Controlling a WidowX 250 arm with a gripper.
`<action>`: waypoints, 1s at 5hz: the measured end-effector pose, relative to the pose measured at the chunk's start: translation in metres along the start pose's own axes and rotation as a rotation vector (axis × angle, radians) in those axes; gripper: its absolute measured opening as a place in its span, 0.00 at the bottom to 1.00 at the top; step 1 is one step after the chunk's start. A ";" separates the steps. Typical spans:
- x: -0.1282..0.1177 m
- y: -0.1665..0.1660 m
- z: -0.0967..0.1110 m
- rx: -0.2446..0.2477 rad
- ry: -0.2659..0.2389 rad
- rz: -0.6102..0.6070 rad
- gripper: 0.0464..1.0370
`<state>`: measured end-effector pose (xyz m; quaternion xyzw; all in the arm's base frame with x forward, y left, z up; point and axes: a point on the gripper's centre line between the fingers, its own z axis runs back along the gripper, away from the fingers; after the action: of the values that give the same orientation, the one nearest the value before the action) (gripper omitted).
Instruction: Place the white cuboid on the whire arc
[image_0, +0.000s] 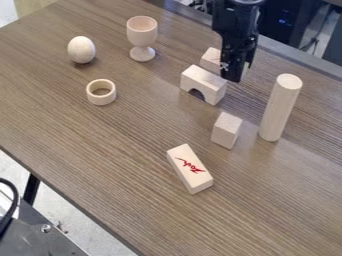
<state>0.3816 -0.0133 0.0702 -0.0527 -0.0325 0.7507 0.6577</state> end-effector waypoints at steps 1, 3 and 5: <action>0.004 0.001 -0.005 0.011 -0.007 -0.008 0.52; 0.013 -0.001 -0.006 0.008 -0.020 -0.008 0.52; 0.017 -0.003 -0.012 0.018 -0.022 0.005 0.52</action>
<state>0.3841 0.0037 0.0581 -0.0387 -0.0327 0.7532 0.6558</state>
